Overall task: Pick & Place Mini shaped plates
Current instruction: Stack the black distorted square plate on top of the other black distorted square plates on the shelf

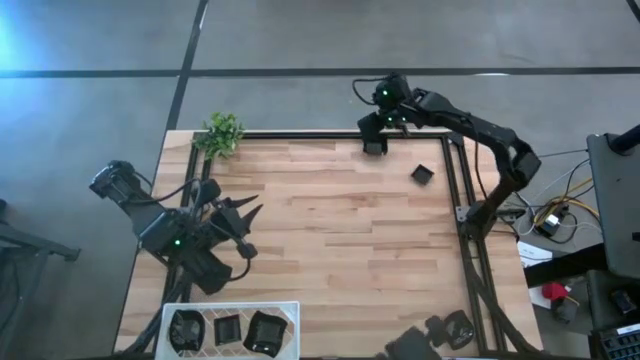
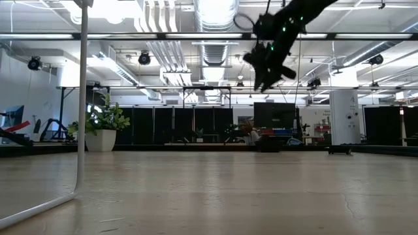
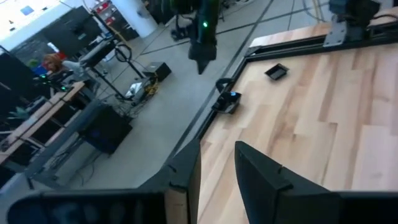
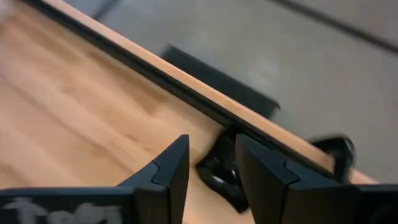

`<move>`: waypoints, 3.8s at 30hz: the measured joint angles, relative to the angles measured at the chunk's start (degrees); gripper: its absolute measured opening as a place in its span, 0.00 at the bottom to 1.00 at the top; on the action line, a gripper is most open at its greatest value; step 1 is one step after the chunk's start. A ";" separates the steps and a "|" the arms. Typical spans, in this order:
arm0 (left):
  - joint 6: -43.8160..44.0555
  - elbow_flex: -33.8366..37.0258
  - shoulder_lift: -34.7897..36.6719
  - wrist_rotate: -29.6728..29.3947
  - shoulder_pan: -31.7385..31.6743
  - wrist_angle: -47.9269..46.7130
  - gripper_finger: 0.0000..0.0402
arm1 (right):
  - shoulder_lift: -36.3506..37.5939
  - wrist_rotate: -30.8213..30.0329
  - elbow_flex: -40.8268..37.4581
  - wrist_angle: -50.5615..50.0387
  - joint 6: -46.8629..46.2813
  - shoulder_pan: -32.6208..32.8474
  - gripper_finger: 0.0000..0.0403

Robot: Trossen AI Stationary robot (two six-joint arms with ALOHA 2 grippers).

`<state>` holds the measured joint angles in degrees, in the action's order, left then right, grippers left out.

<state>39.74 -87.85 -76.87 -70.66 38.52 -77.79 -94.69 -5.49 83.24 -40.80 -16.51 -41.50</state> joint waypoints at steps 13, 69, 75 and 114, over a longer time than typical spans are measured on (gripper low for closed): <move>-0.57 0.00 -0.01 0.03 -1.33 -0.02 0.23 | -12.81 4.19 -0.02 -2.17 -2.49 -9.88 0.33; -1.63 0.02 -0.03 1.80 -1.35 -0.19 0.23 | -20.55 7.05 -0.24 -4.80 2.25 -10.36 0.02; -1.54 0.02 -0.03 2.27 -1.35 0.25 0.23 | -20.15 6.90 -0.24 -4.67 3.45 -9.24 0.02; -4.50 1.42 -0.41 0.12 -4.85 0.72 0.23 | -0.38 -10.31 -0.26 9.55 7.28 17.20 0.02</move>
<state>35.23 -86.43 -77.28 -70.54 33.67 -77.07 -95.07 -15.79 82.98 -31.25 -9.23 -24.29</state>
